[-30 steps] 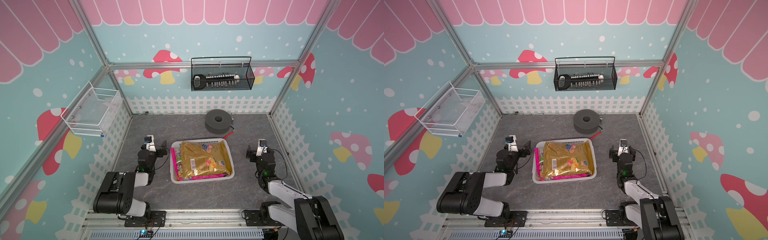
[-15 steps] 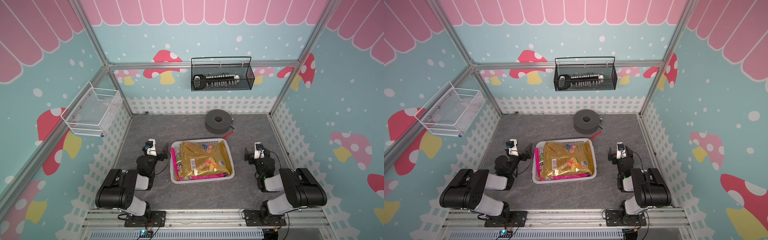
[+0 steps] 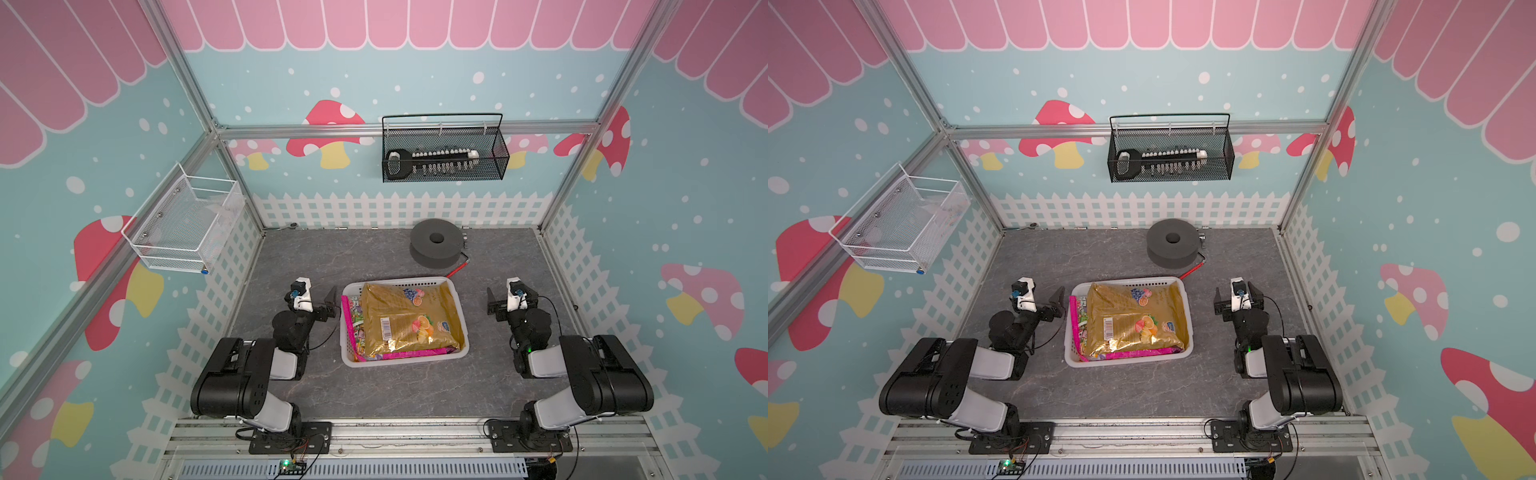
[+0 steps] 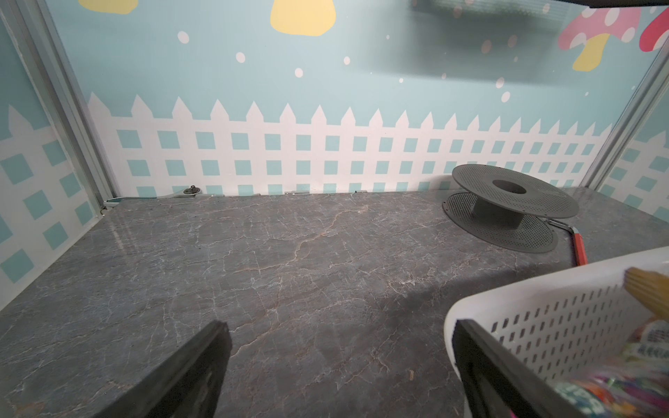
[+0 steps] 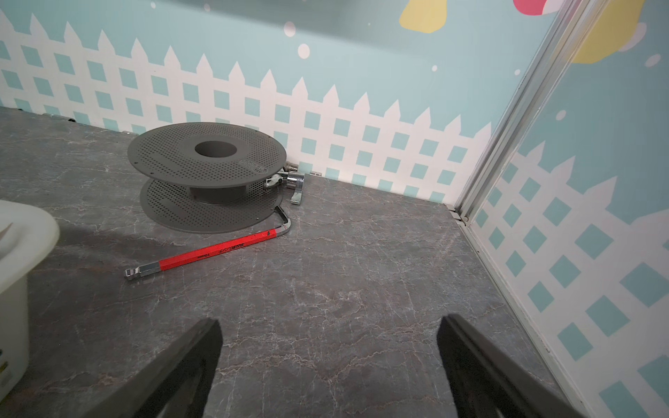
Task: Put the candies in the basket
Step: Reset both arms
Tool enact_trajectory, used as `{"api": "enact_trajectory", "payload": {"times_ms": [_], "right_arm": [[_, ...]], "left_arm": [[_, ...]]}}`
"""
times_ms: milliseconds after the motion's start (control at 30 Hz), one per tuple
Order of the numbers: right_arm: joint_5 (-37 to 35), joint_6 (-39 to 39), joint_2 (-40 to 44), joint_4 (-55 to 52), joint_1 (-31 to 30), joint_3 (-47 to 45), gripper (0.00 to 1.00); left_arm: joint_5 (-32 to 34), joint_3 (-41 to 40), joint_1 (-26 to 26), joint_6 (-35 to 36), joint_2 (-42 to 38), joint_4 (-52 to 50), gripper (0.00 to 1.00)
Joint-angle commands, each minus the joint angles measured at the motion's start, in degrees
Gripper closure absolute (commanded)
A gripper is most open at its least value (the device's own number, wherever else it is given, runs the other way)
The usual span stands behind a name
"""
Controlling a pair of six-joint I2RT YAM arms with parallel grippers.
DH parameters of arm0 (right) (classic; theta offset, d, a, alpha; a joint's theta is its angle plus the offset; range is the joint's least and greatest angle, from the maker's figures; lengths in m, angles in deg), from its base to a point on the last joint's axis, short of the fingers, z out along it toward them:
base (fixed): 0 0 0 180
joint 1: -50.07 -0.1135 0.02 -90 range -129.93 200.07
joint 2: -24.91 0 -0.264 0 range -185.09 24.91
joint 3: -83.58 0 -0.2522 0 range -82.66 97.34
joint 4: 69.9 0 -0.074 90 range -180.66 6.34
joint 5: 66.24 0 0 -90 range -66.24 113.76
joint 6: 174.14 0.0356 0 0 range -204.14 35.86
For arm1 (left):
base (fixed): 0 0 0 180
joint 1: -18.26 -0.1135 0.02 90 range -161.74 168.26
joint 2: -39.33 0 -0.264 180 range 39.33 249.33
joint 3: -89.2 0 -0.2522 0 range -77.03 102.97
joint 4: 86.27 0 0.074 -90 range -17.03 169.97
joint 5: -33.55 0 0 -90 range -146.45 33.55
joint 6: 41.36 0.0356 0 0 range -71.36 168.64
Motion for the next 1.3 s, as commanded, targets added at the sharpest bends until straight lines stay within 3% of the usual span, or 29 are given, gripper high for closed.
{"api": "enact_trajectory", "payload": {"times_ms": [0,133,1267], "right_arm": [[-0.79,0.68,0.24,-0.76,0.32,0.46,0.01],[-0.8,0.62,0.32,-0.96,0.32,0.45,0.01],[-0.78,0.58,0.31,-1.0,0.33,0.43,0.01]], "left_arm": [[-0.04,0.55,-0.05,0.73,0.0,0.69,0.01],[3.22,0.57,1.26,1.15,-0.04,0.57,0.01],[2.58,0.82,0.77,0.87,0.1,0.15,0.01]]}}
